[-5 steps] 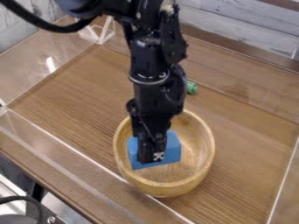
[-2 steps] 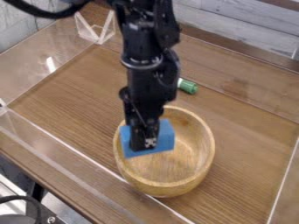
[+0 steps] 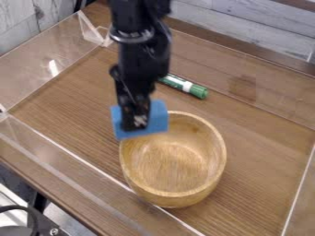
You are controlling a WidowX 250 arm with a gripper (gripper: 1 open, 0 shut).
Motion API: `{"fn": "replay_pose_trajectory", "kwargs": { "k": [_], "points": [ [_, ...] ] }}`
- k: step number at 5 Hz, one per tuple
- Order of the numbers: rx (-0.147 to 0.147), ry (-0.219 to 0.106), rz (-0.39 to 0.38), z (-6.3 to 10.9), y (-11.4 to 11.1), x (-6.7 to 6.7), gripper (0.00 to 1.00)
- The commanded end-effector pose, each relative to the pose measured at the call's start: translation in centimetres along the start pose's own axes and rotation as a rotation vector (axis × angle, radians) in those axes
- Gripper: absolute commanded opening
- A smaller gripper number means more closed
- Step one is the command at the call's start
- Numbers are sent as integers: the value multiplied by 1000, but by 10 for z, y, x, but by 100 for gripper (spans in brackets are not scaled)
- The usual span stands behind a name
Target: Remove the blue block from inside the brown bowl and put it on the table
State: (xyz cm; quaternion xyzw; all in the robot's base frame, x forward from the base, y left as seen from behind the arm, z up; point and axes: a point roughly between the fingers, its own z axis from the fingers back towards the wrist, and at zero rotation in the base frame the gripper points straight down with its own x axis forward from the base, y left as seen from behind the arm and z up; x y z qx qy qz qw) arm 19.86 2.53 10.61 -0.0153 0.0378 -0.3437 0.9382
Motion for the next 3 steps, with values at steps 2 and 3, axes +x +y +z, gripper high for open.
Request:
{"fn": "replay_pose_trajectory", "kwargs": {
  "k": [2, 3],
  "points": [
    [76, -22, 5, 12, 39, -13, 0],
    [82, -23, -6, 8, 40, -15, 0]
  ]
}}
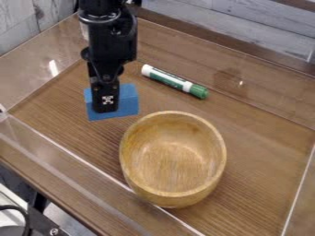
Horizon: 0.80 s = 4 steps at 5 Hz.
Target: Remove the blue block from inside the brown bowl and put it on the table
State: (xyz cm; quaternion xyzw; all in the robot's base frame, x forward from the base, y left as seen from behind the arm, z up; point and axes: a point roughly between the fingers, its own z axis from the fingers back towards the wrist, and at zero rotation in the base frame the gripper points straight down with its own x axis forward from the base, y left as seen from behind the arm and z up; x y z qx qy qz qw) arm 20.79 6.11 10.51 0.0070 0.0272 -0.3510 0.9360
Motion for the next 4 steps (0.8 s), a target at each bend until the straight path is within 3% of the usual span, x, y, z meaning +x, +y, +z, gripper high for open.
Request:
{"fn": "replay_pose_trajectory", "kwargs": {
  "k": [1, 2, 4],
  "points": [
    [35, -17, -5, 3, 8, -1, 0],
    [30, -27, -6, 4, 12, 3, 100],
    [37, -38, -16, -8, 17, 3, 100]
  ]
}}
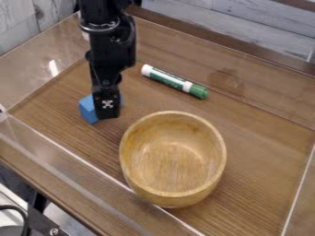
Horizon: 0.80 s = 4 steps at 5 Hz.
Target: Remove the blue block from inside the brown bowl and put it on the table
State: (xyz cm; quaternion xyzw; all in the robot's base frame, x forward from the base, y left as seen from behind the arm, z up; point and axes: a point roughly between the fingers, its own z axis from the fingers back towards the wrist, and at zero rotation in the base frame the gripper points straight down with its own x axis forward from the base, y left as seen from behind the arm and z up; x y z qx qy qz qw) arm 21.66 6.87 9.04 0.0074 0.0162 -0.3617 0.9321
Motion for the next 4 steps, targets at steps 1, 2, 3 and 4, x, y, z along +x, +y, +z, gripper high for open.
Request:
{"fn": "replay_pose_trajectory", "kwargs": {
  "k": [1, 2, 3, 4],
  "points": [
    [33, -23, -7, 3, 8, 1, 100],
    [36, -28, -18, 0, 10, 2, 100],
    [39, -32, -26, -4, 12, 2, 100],
    [41, -36, -34, -8, 14, 2, 100]
  ]
}}
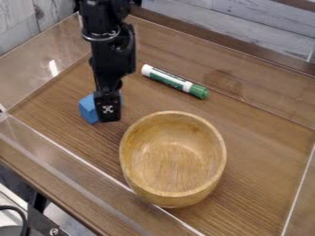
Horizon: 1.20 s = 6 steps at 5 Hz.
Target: Remove the blue block from inside the brown bowl and put it on the table
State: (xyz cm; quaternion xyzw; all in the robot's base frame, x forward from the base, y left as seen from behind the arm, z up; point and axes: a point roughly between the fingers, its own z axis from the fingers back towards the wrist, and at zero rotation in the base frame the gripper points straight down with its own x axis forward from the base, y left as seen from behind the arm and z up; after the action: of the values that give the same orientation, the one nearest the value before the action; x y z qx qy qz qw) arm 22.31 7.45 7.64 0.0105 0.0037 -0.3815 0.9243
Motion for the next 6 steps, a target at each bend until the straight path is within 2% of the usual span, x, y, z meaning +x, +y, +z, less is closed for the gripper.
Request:
{"fn": "replay_pose_trajectory", "kwargs": {
  "k": [1, 5, 6],
  "points": [
    [27, -19, 1, 2, 7, 1, 100],
    [26, -29, -11, -15, 13, 3, 100],
    [25, -30, -13, -19, 14, 4, 0]
  ]
}}
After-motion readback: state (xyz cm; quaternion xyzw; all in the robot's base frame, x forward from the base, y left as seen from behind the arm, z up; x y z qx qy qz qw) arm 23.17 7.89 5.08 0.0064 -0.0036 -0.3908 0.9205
